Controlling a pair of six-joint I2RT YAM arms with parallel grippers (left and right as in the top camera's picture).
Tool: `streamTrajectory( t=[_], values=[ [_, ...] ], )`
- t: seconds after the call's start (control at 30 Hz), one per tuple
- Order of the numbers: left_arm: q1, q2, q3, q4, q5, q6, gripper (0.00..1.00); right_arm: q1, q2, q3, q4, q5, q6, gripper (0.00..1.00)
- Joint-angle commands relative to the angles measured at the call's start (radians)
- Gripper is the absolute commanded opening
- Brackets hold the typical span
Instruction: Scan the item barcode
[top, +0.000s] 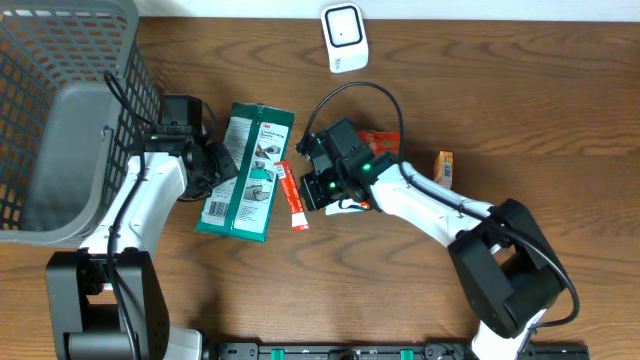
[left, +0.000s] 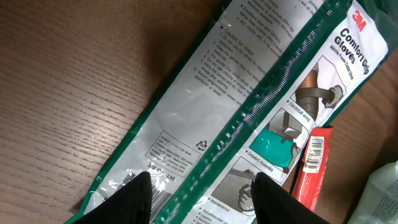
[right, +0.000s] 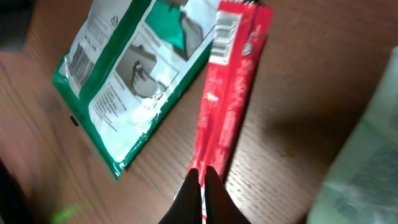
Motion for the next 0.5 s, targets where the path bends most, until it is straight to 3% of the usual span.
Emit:
streamTrajectory(
  t=[0.0, 0.27, 0.47],
  values=[
    [0.004, 0.009, -0.007, -0.008, -0.002, -0.005, 0.53, 0.041, 0.042, 0.002, 0.008, 0.018, 0.010, 0.01],
    [0.004, 0.009, -0.007, -0.010, 0.002, -0.005, 0.53, 0.098, 0.135, 0.002, 0.018, 0.127, 0.010, 0.01],
    [0.004, 0.009, -0.007, -0.010, 0.002, -0.005, 0.53, 0.089, 0.043, 0.028, 0.019, 0.141, 0.009, 0.02]
  ],
)
